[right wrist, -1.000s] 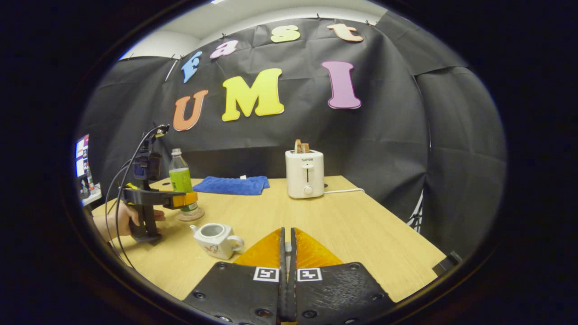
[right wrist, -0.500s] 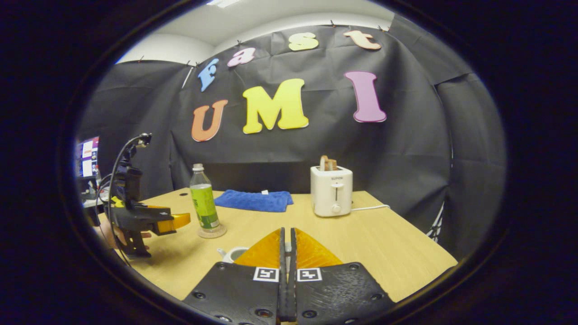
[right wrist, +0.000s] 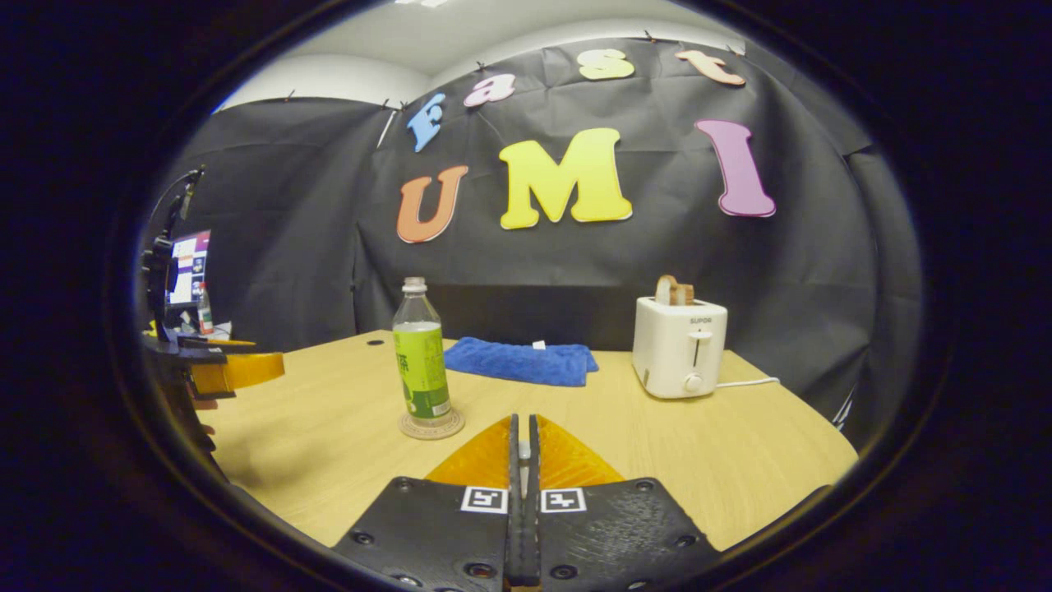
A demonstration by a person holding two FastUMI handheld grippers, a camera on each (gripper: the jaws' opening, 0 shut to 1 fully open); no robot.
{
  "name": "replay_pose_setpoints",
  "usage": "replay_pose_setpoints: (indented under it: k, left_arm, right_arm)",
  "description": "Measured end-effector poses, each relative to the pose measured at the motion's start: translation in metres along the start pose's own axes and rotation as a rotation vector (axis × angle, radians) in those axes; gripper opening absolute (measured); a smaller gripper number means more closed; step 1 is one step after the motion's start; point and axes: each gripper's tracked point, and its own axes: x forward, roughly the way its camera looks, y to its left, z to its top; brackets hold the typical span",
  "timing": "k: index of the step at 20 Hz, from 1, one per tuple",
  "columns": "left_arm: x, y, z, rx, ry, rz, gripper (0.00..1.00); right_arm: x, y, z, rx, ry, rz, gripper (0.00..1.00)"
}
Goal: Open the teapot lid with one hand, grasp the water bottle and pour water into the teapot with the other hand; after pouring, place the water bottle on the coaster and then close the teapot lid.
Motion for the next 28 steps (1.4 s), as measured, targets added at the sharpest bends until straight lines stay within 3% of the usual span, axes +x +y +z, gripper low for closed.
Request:
replay_pose_setpoints:
  k: [28]
  left_arm:
    - [-0.015, -0.021, 0.016, 0.018, -0.056, -0.032, 1.0]
  right_arm:
    - [0.003, 0.002, -0.014, 0.029, -0.016, -0.022, 0.0]
